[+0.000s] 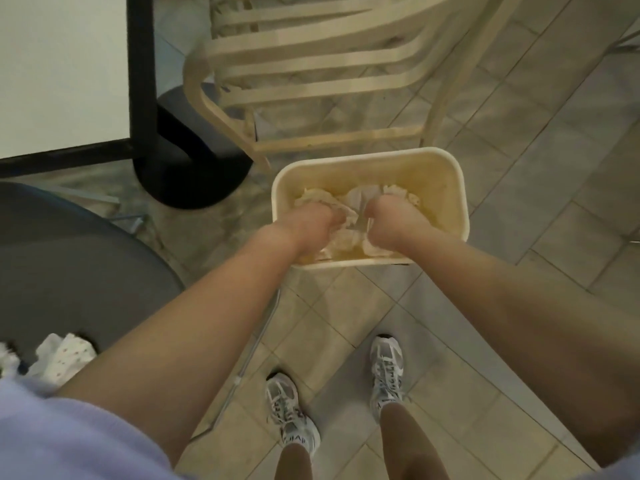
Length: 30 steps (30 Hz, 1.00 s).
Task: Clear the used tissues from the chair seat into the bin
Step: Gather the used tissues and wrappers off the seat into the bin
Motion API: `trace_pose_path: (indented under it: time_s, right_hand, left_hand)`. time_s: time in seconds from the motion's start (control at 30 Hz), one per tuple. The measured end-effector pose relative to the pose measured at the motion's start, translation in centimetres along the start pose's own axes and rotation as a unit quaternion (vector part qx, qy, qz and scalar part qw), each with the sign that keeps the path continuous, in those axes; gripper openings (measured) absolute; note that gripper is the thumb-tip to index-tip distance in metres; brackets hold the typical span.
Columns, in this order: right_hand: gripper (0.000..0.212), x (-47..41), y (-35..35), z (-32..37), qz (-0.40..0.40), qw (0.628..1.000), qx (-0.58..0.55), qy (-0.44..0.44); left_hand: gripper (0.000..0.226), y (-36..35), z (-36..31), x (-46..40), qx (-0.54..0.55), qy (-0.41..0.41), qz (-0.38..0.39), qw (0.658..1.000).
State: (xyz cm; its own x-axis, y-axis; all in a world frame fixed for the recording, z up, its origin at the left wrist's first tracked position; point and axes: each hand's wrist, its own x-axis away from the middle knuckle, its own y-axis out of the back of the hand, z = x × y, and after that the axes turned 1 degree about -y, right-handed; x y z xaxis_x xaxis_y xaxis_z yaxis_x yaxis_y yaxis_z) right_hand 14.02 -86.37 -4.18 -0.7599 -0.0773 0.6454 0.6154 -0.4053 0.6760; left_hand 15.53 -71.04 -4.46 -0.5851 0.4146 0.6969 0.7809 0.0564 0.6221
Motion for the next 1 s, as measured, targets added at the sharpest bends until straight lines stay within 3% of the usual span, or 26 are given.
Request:
trace_pose_path:
  time_s: [0.17, 0.37, 0.63, 0.77, 0.9, 1.0]
  right_hand:
    - [0.023, 2.0, 2.3, 3.7, -0.145, 0.988, -0.041, 0.011]
    - [0.022, 5.2, 0.8, 10.0, -0.221, 0.964, -0.013, 0.147]
    - [0.025, 9.5, -4.9, 20.6, -0.200, 0.945, 0.046, 0.255]
    - [0.024, 12.0, -9.5, 27.0, -0.181, 0.937, 0.047, 0.296]
    - [0.027, 13.8, -14.3, 32.3, -0.154, 0.926, 0.058, 0.339]
    - [0.027, 14.3, -17.4, 35.1, -0.129, 0.922, 0.072, 0.357]
  left_hand:
    - [0.044, 2.1, -0.3, 4.3, 0.039, -0.047, -0.156, 0.986]
    - [0.033, 3.0, 2.4, 11.4, -0.015, -0.040, -0.251, 0.967]
    - [0.030, -0.1, 11.4, 23.1, -0.059, 0.044, -0.332, 0.941]
    - [0.045, -3.1, 16.6, 29.5, -0.046, 0.092, -0.346, 0.933]
    - [0.027, -6.6, 21.6, 34.5, -0.017, 0.153, -0.359, 0.921]
    - [0.028, -9.1, 24.5, 37.0, 0.006, 0.188, -0.352, 0.917]
